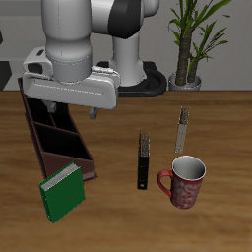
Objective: Place the green book into the right desk caddy's right compartment
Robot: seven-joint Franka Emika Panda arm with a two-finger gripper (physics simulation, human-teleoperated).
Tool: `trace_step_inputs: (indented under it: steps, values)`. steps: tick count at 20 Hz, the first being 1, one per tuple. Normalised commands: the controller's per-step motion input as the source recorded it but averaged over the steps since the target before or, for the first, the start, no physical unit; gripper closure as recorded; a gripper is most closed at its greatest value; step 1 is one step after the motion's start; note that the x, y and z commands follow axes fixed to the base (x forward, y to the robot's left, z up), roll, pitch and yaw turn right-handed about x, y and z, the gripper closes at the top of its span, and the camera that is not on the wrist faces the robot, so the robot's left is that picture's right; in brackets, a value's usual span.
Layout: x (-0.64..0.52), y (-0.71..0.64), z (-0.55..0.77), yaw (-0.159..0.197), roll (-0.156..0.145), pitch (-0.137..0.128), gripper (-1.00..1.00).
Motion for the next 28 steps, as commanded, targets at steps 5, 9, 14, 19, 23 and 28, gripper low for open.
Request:
trace_step_inputs:
  steps: [5, 9, 14, 19, 23, 28]
  values:
    - [0.21, -0.07, -0.15, -0.044, -0.008, -0.018, -1.00]
    - [0.14, 0.02, -0.22, -0.040, -0.019, 0.032, -1.00]
    - [0.07, -0.04, -0.18, -0.011, -0.024, 0.000, -1.00]
    - [0.04, -0.17, -0.12, -0.026, -0.016, 0.014, -1.00]
    - [-0.03, -0.20, -0.11, -0.007, -0.002, -0.030, -1.00]
    - [-0.02, -0.17, -0.23, -0.060, 0.039, -0.065, -1.00]
